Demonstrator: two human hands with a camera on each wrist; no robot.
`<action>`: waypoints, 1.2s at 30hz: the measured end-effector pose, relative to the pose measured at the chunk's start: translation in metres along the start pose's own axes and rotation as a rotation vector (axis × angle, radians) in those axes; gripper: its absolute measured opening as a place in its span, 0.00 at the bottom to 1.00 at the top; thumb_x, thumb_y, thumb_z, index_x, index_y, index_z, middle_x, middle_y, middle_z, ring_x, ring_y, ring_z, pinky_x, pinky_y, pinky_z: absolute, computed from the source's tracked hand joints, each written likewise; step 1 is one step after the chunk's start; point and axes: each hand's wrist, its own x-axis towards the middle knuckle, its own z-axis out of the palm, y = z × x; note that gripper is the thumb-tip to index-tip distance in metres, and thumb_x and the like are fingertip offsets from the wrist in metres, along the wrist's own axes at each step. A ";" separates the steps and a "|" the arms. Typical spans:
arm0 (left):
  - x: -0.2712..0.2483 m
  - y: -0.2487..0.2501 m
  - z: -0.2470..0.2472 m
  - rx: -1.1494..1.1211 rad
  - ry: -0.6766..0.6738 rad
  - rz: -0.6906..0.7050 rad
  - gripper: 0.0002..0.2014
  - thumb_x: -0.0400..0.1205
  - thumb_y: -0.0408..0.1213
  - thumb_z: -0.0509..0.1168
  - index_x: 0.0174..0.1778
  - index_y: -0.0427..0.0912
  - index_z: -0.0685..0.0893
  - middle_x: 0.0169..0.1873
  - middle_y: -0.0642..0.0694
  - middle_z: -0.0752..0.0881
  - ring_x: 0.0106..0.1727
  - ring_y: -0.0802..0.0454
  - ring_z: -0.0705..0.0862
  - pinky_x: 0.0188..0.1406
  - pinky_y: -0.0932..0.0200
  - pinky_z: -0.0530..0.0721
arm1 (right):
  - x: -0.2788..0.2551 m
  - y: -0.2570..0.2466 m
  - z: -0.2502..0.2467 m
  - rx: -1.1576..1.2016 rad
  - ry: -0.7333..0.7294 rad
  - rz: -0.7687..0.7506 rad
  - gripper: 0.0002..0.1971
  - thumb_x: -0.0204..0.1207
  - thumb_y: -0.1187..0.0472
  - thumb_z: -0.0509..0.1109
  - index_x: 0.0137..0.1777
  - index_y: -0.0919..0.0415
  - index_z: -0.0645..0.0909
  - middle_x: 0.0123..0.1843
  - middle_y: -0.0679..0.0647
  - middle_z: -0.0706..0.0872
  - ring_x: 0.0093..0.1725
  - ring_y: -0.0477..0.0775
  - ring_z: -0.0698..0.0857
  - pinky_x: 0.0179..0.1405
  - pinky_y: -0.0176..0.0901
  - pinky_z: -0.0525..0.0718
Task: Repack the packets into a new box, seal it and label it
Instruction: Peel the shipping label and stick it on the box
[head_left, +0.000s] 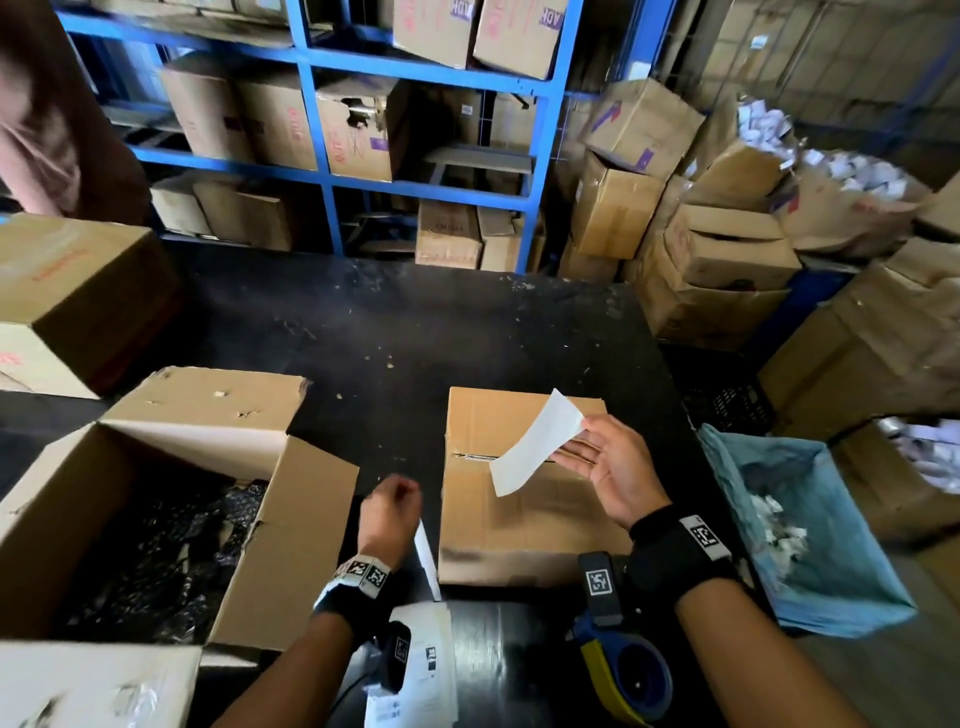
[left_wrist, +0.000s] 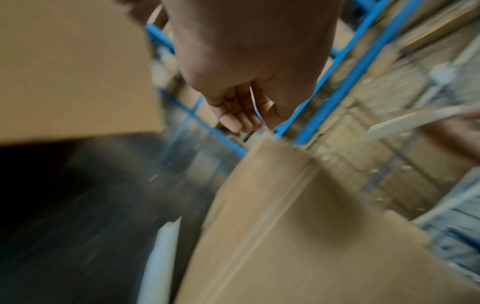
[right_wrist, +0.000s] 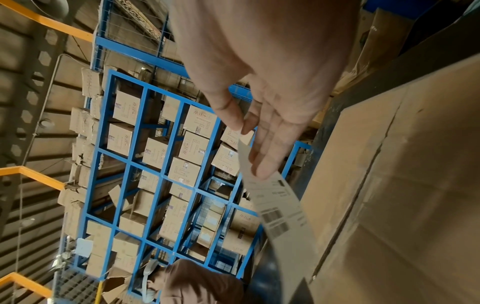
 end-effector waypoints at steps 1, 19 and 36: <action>-0.002 0.022 -0.005 -0.033 -0.002 0.108 0.02 0.80 0.35 0.72 0.46 0.45 0.88 0.39 0.48 0.92 0.39 0.53 0.90 0.41 0.62 0.83 | 0.001 0.002 0.002 -0.012 0.011 -0.001 0.08 0.87 0.66 0.62 0.60 0.70 0.79 0.59 0.70 0.89 0.53 0.62 0.93 0.49 0.56 0.93; -0.031 0.122 -0.015 -0.003 0.021 0.562 0.06 0.82 0.45 0.69 0.44 0.48 0.90 0.37 0.53 0.90 0.37 0.56 0.87 0.38 0.51 0.87 | -0.025 0.011 0.034 -0.015 -0.125 0.001 0.13 0.86 0.64 0.67 0.67 0.68 0.81 0.64 0.69 0.89 0.61 0.66 0.91 0.66 0.65 0.87; -0.043 0.118 -0.058 -0.854 -0.357 0.106 0.11 0.82 0.31 0.72 0.57 0.28 0.87 0.52 0.35 0.92 0.53 0.41 0.92 0.44 0.54 0.90 | -0.054 0.030 0.018 -0.309 -0.055 -0.190 0.04 0.84 0.64 0.73 0.55 0.62 0.87 0.52 0.54 0.95 0.51 0.58 0.94 0.44 0.47 0.90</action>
